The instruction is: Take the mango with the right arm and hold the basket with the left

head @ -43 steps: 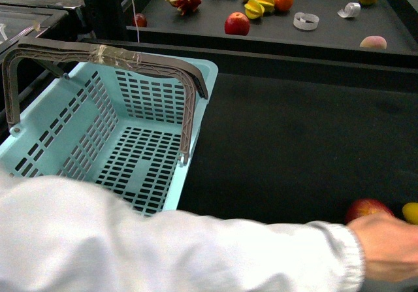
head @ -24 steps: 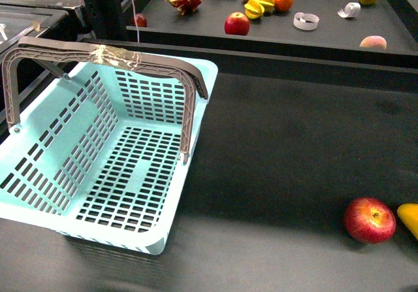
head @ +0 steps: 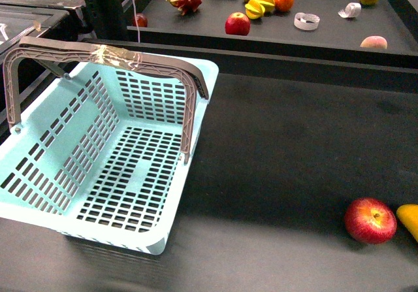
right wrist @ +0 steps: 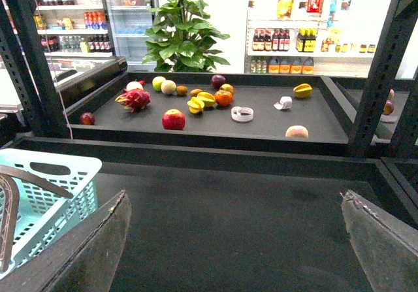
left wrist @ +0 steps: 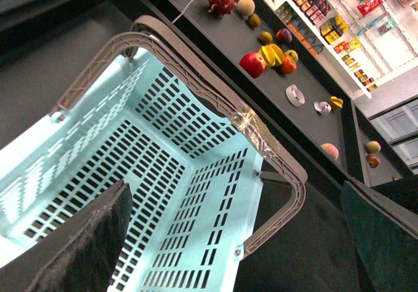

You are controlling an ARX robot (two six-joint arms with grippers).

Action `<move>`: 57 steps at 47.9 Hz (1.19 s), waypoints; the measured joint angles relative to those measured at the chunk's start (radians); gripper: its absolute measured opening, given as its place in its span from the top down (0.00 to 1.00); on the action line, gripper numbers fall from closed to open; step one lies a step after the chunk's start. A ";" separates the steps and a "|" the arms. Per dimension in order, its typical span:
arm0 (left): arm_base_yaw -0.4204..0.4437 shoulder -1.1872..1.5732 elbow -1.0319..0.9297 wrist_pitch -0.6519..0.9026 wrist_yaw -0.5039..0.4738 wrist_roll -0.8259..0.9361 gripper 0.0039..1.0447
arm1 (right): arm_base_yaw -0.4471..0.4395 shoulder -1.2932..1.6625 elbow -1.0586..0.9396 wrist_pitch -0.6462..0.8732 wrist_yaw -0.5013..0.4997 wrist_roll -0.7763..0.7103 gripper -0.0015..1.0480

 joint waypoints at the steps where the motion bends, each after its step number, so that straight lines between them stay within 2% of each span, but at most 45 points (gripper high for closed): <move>1: -0.013 0.084 0.023 0.048 0.000 -0.032 0.06 | 0.000 0.000 0.000 0.000 0.000 0.000 0.08; 6: -0.068 0.379 0.127 0.182 -0.010 -0.118 0.06 | 0.000 0.000 0.000 0.000 0.000 0.000 0.08; 16: -0.147 0.750 0.366 0.250 -0.032 -0.224 0.06 | 0.000 0.000 0.000 0.000 0.000 0.000 0.08; 35: -0.156 1.032 0.698 0.233 -0.061 -0.282 0.06 | 0.000 0.000 0.000 0.000 0.000 0.000 0.08; 46: -0.150 1.096 0.805 0.215 -0.080 -0.311 0.06 | 0.000 0.000 0.000 0.000 0.000 0.000 0.08; 48: -0.151 1.103 0.817 0.206 -0.084 -0.312 0.08 | 0.000 0.000 0.000 0.000 0.000 0.000 0.08; 52: -0.156 1.123 0.840 0.188 -0.095 -0.316 0.19 | 0.000 0.000 0.000 0.000 0.000 0.000 0.08; 54: -0.161 1.132 0.850 0.173 -0.097 -0.314 0.16 | 0.000 0.000 0.000 0.000 0.000 0.000 0.08; 55: -0.162 1.136 0.855 0.166 -0.099 -0.312 0.17 | 0.000 0.000 0.000 0.000 0.000 0.000 0.08; 57: -0.166 1.148 0.875 0.133 -0.106 -0.307 0.28 | 0.000 0.000 0.000 0.000 0.000 0.000 0.08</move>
